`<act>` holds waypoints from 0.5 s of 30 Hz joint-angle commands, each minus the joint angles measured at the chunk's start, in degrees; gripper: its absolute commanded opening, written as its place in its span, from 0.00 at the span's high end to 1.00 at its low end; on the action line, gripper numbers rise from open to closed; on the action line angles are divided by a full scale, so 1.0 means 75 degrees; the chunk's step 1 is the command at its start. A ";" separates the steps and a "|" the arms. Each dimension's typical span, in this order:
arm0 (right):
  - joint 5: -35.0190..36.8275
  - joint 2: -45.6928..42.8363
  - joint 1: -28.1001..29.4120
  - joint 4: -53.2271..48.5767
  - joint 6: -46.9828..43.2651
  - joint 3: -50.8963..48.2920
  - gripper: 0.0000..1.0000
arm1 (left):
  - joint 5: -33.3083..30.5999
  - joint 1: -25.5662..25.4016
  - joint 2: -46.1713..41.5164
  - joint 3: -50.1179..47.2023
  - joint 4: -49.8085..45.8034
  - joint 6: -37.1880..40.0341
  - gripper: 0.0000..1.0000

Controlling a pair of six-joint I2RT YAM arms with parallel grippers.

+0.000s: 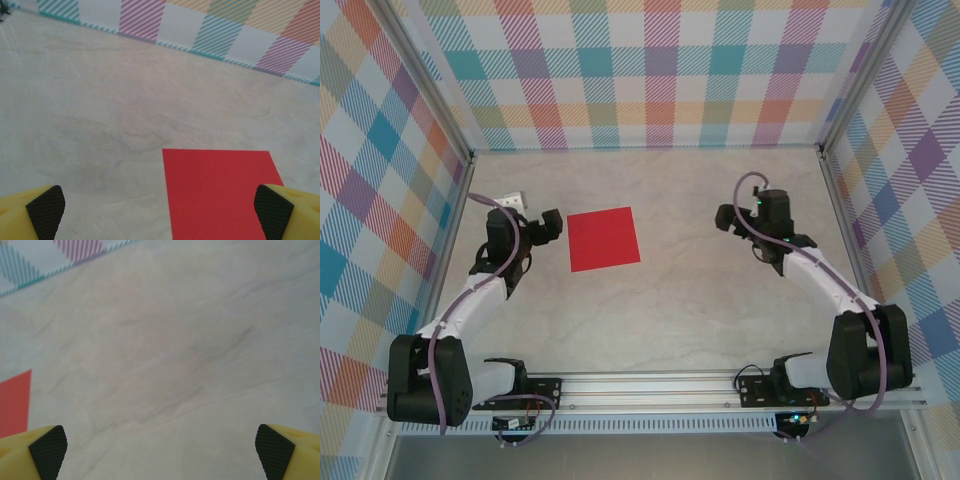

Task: Fold a paper plane with a square sheet of paper (pick it up from the middle)
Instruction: Move the square sheet of paper to the center of the table.

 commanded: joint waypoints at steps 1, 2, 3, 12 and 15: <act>0.0376 0.0839 0.0943 -0.1266 0.0521 0.0870 0.00 | 0.0195 -0.0025 -0.0120 0.0534 -0.1842 -0.0633 0.00; 0.0525 0.1250 0.1272 -0.1477 0.0559 0.1243 0.00 | 0.0117 -0.0041 -0.0124 0.0640 -0.2059 -0.0793 0.00; 0.0699 0.1614 0.1522 -0.1663 0.0656 0.1537 0.00 | 0.0044 -0.0037 -0.0134 0.0736 -0.2234 -0.0912 0.00; 0.1154 0.5139 0.3111 -0.2989 0.1035 0.5058 0.00 | 0.0171 -0.0040 -0.0108 0.1326 -0.3593 -0.1321 0.00; 0.1460 0.6151 0.3281 -0.3663 0.1060 0.6299 0.01 | 0.0138 -0.0037 -0.0085 0.1325 -0.3639 -0.1271 0.00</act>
